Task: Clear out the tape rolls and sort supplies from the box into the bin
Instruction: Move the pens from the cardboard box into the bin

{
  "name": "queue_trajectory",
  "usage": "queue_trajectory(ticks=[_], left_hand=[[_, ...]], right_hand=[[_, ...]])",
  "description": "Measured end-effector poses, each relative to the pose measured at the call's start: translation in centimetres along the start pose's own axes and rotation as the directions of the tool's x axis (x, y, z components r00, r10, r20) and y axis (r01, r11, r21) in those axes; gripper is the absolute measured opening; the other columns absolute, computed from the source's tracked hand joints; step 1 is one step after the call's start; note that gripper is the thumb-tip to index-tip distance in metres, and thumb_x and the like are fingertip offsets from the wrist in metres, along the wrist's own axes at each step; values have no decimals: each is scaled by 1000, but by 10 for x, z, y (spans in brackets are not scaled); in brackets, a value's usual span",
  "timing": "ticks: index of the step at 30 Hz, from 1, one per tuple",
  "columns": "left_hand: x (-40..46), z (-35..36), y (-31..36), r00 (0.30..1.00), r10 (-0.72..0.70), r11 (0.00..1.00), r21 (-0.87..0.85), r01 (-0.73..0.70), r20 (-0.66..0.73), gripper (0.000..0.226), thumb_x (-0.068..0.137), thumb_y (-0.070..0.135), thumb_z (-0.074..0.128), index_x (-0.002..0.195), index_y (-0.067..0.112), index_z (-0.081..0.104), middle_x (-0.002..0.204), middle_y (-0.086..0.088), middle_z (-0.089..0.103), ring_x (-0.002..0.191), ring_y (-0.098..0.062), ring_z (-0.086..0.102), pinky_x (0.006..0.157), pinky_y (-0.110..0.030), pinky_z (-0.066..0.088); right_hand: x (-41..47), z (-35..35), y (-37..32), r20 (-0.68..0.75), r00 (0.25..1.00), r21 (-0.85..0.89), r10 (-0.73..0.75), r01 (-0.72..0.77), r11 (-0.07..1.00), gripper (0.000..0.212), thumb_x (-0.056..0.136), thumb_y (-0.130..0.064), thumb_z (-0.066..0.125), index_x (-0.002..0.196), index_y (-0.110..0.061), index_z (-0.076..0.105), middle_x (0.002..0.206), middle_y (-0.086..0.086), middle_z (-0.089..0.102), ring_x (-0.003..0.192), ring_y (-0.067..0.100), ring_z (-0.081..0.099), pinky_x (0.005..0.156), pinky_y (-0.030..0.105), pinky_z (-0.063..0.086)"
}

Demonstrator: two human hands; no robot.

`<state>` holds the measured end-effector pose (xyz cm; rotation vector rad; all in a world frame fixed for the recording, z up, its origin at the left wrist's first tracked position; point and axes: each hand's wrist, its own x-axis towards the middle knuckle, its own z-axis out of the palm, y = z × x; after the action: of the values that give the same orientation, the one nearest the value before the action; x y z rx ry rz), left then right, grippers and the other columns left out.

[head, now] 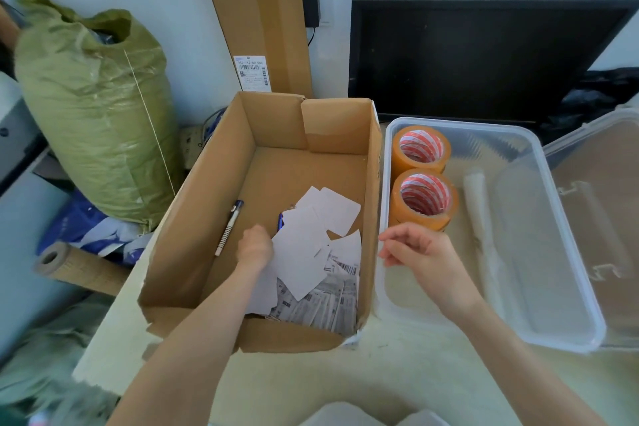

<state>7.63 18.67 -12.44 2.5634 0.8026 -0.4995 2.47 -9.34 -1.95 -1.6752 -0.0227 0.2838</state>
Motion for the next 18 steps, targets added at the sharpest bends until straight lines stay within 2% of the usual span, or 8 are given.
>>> queue_trajectory(ticks=[2, 4, 8, 10, 13, 15, 18], left_hand=[[1, 2, 2, 1000, -13, 998, -56, 13, 9, 22, 96, 24, 50, 105, 3, 54, 115, -19, 57, 102, -36, 57, 78, -39, 47], [1, 4, 5, 999, -13, 998, -60, 15, 36, 32, 92, 39, 56, 94, 8, 50, 102, -13, 58, 92, -32, 57, 69, -34, 44], [-1, 14, 11, 997, 10, 1000, -13, -9, 74, 45, 84, 52, 63, 95, 12, 45, 93, -6, 52, 94, -29, 59, 65, -33, 44], [-1, 17, 14, 995, 35, 999, -3, -35, 92, 41, 85, 49, 64, 94, 13, 46, 93, -6, 53, 93, -28, 59, 66, -33, 45], [2, 18, 18, 985, 61, 998, -9, -61, 160, 30, 88, 37, 61, 82, 12, 46, 92, -9, 56, 80, -25, 55, 62, -31, 41], [6, 16, 18, 976, 66, 996, -76, -51, 206, 30, 89, 30, 61, 72, 12, 43, 85, -11, 55, 72, -23, 51, 57, -28, 38], [8, 8, 12, 969, 66, 979, -201, -17, 240, 32, 90, 27, 62, 69, 11, 45, 72, -6, 52, 65, -18, 48, 51, -26, 34]], right_hand=[[0, 0, -1, 1, 1000, 9, 11, -11, 1000, 20, 90, 5, 57, 86, -10, 69, 68, 3, 70, 63, 13, 63, 66, 21, 53], [0, 0, -2, 4, 1000, 10, 20, -20, 1000, 19, 90, 5, 56, 87, -9, 69, 66, 1, 68, 62, 12, 62, 64, 19, 52], [0, 0, -1, 3, 1000, -10, 31, -31, 999, 19, 91, 4, 56, 87, -9, 69, 65, 0, 66, 62, 11, 62, 63, 19, 52], [-1, 0, -1, 0, 999, -7, 41, -41, 999, 19, 91, 4, 56, 87, -9, 69, 66, 3, 66, 62, 11, 62, 63, 19, 52], [-1, 0, -2, 3, 999, -12, 51, -51, 999, 18, 91, 3, 56, 87, -9, 69, 67, 5, 65, 62, 11, 61, 62, 18, 51], [0, 0, -2, 7, 999, -21, 51, -51, 998, 18, 91, 3, 56, 87, -10, 69, 67, 3, 66, 62, 11, 62, 63, 18, 51], [0, -1, -3, 9, 999, -7, 52, -52, 999, 20, 91, 4, 55, 86, -10, 68, 65, 1, 66, 61, 12, 61, 63, 19, 51]])
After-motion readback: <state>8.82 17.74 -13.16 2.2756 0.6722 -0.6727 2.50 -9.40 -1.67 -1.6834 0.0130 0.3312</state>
